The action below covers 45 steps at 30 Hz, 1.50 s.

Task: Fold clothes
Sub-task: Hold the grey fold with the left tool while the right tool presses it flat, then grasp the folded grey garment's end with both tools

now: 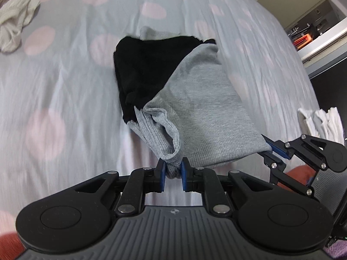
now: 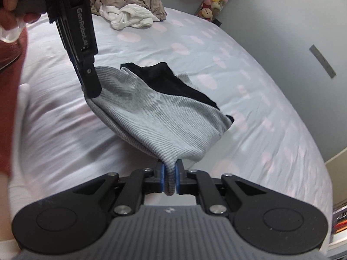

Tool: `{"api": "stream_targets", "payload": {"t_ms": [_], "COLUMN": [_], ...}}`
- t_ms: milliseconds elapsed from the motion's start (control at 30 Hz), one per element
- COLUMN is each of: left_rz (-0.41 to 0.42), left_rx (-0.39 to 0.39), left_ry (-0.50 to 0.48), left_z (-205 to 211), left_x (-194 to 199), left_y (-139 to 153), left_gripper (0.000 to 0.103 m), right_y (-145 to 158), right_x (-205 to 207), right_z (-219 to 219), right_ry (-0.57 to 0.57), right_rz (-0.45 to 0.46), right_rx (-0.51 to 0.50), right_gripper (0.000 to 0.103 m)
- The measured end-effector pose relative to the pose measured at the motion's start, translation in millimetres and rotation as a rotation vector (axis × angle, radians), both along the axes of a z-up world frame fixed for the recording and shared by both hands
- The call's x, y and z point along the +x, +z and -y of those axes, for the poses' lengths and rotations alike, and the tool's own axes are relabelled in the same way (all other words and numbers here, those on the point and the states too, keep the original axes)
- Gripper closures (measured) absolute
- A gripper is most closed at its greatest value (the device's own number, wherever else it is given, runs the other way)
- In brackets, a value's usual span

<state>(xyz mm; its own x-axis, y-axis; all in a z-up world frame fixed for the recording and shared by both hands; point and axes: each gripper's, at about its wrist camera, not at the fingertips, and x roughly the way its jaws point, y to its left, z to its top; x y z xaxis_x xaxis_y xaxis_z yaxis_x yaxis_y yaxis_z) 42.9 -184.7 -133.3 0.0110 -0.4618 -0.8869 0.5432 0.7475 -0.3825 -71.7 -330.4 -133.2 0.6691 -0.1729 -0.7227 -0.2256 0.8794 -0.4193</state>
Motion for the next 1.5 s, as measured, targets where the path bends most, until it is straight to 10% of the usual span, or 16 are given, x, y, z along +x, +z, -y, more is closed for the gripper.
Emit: {"api": "stream_targets", "payload": {"t_ms": [333,467,767,1067,1500], "left_rz": [0.053,0.066,0.105,0.095,0.058], "left_rx": [0.002,-0.026,-0.096,-0.126,-0.186], "left_ry": [0.067,0.09,0.128,0.213,0.245], "left_z": [-7,-14,-11,-2,13], "left_x": [-2,5,41,90,128], "left_y": [15,26,31,-13,-70], "left_gripper": [0.085,0.053,0.052,0.045,0.046], "right_y": [-1,5,12,6,-47], "right_x": [-18,-24,-15,26,107], "right_z": [5,15,54,100,166], "right_ry": [-0.047,-0.079,-0.231,-0.392,-0.551], "right_rz": [0.0,0.02,0.05,0.124,0.088], "right_rx": [0.085,0.098,0.305,0.58,0.885], "right_gripper": [0.092,0.092,0.082,0.051,0.05]}}
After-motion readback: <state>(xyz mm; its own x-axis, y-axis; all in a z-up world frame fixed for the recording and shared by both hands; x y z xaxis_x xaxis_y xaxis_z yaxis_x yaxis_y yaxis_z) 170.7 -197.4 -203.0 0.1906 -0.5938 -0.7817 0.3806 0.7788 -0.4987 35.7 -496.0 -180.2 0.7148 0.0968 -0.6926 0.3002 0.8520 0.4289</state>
